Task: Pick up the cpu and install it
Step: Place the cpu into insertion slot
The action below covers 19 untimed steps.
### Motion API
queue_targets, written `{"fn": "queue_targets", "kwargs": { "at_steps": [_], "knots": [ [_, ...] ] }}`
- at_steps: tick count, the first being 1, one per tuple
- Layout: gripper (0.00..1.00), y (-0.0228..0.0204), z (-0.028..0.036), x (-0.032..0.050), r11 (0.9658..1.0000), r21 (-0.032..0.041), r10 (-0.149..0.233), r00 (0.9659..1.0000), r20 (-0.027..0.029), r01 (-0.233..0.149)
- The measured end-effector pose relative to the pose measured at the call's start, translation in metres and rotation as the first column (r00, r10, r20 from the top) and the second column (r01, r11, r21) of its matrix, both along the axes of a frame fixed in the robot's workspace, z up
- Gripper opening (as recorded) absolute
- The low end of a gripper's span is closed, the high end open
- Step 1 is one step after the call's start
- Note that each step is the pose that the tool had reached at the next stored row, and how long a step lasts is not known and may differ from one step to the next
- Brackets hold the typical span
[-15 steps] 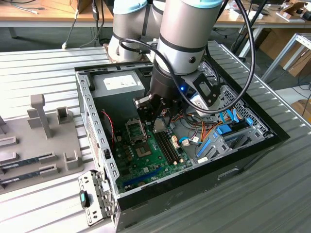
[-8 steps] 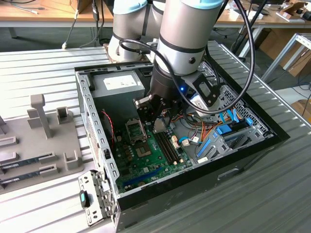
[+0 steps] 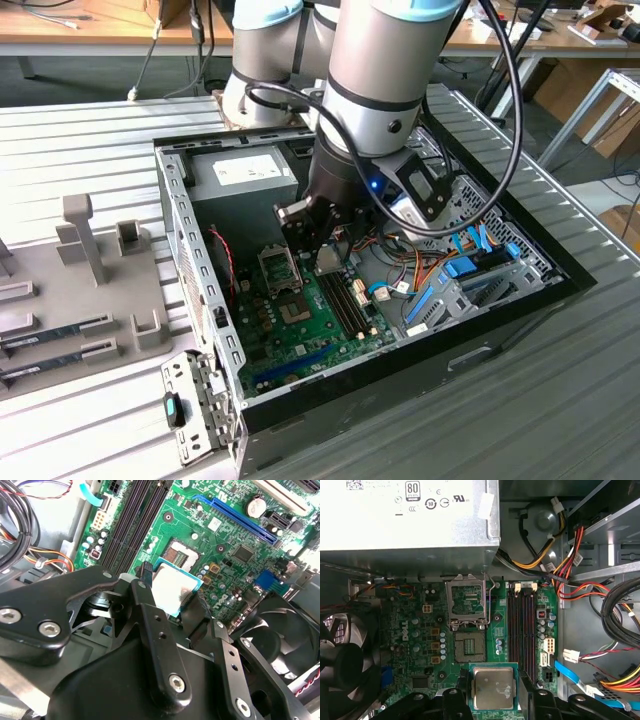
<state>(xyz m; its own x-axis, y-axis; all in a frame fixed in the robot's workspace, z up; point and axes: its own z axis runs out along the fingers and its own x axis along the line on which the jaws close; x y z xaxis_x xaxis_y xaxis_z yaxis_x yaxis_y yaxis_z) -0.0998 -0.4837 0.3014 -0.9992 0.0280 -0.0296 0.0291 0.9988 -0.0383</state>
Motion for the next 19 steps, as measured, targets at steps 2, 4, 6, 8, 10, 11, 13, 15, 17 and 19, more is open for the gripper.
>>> {"fn": "queue_targets", "kwargs": {
  "at_steps": [2,4,6,8,10,11,13,15,17,19],
  "knots": [
    [0.47,0.0000,-0.0005,0.0000,1.0000,0.0000,0.000,1.0000,0.0000,0.000],
    [0.47,0.0000,-0.0009,0.0000,1.0000,0.0000,0.000,1.0000,0.0000,0.000],
    [0.47,0.0000,-0.0013,0.0000,1.0000,0.0000,0.000,1.0000,0.0000,0.000],
    [0.47,0.0000,-0.0017,0.0000,1.0000,-0.0001,0.000,1.0000,-0.0001,0.000],
    [0.47,0.0000,-0.0023,0.0000,1.0000,0.0000,0.000,1.0000,0.0000,0.000],
    [0.47,0.0000,-0.0026,0.0000,1.0000,0.0000,0.000,1.0000,0.0001,0.000],
    [0.47,0.0000,-0.0031,0.0000,1.0000,0.0000,0.000,1.0000,0.0000,0.000],
    [0.47,0.0000,-0.0038,0.0000,1.0000,0.0000,0.000,1.0000,0.0000,0.000],
    [0.47,0.0000,-0.0045,0.0000,1.0000,0.0000,0.000,1.0000,0.0000,0.000],
    [0.47,0.0000,-0.0055,0.0000,1.0000,0.0000,0.000,1.0000,0.0000,0.000]
  ]
}}
